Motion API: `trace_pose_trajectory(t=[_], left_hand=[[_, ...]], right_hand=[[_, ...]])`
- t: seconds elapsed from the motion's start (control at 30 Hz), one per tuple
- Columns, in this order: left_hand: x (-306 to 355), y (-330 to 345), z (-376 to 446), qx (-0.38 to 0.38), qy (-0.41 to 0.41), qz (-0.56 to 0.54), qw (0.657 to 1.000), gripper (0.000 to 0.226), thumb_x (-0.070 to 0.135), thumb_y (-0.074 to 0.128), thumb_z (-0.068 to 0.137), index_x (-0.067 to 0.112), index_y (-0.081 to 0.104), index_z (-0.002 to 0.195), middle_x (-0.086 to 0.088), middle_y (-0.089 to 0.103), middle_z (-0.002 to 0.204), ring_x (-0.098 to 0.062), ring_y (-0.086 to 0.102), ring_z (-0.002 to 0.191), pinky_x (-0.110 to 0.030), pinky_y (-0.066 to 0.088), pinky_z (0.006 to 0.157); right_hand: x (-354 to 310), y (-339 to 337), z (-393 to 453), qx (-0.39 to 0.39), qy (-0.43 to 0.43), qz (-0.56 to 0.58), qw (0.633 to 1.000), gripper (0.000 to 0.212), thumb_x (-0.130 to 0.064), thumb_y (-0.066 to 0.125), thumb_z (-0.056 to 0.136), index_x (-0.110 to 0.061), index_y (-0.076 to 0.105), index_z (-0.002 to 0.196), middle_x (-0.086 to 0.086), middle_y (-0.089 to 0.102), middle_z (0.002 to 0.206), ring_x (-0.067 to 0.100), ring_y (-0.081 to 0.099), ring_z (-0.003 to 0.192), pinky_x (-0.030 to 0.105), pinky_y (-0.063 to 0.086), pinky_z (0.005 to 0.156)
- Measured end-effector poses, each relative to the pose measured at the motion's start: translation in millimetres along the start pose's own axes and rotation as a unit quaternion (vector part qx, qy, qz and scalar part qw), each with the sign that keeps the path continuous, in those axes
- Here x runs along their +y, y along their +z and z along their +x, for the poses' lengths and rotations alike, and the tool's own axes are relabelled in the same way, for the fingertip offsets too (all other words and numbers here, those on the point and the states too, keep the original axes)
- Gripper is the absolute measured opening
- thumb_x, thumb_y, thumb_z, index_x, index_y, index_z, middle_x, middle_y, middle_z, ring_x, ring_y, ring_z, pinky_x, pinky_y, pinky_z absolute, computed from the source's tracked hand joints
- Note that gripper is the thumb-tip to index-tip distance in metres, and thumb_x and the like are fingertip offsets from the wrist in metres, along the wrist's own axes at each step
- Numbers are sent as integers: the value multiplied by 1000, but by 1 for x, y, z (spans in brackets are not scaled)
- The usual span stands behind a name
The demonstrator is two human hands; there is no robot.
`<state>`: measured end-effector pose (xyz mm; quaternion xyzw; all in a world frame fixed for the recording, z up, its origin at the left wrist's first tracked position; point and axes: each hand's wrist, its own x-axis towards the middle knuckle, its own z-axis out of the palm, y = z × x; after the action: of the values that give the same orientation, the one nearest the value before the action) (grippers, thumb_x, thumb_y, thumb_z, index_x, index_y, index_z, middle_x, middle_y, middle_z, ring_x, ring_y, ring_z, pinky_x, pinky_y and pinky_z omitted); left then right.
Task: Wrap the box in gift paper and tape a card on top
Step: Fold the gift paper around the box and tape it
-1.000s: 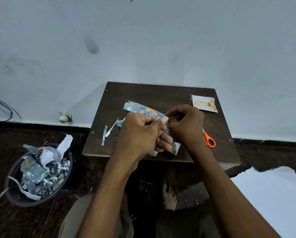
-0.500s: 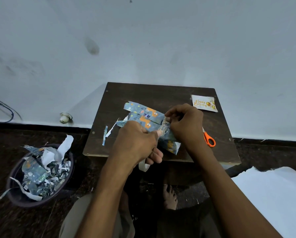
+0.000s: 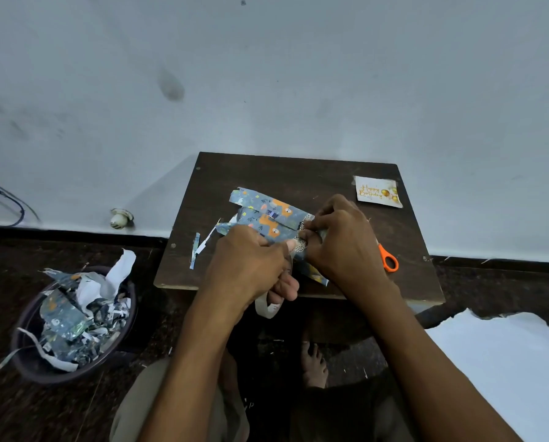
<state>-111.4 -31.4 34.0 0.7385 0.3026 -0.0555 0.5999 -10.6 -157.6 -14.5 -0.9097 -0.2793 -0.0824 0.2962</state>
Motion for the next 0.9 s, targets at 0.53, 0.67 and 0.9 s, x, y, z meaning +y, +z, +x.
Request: trace_pose_trajectory(t=[0.53, 0.67, 0.9], left_hand=[[-15, 2, -6, 50, 42, 63, 996, 6, 23, 64, 97, 25, 59, 100, -9, 71, 66, -22, 67, 43, -27, 51, 44], [-19, 3, -6, 77, 68, 66, 993, 10, 21, 61, 99, 23, 67, 90, -4, 70, 75, -15, 61, 38, -22, 46, 40], [-22, 5, -3, 74, 66, 60, 993, 14, 24, 63, 98, 20, 69, 86, -5, 74, 71, -17, 62, 40, -23, 46, 39]], right_hand=[[-1, -3, -3, -22, 38, -12, 999, 31, -42, 81, 84, -21, 80, 107, -2, 56, 106, 15, 53, 98, 40, 52, 83], [14, -5, -6, -14, 19, 87, 996, 24, -31, 80, 86, -19, 80, 108, -3, 60, 104, 11, 59, 93, 25, 50, 79], [56, -38, -19, 119, 203, 22, 972, 11, -7, 69, 80, -12, 75, 72, -1, 70, 76, 17, 64, 71, 28, 43, 60]])
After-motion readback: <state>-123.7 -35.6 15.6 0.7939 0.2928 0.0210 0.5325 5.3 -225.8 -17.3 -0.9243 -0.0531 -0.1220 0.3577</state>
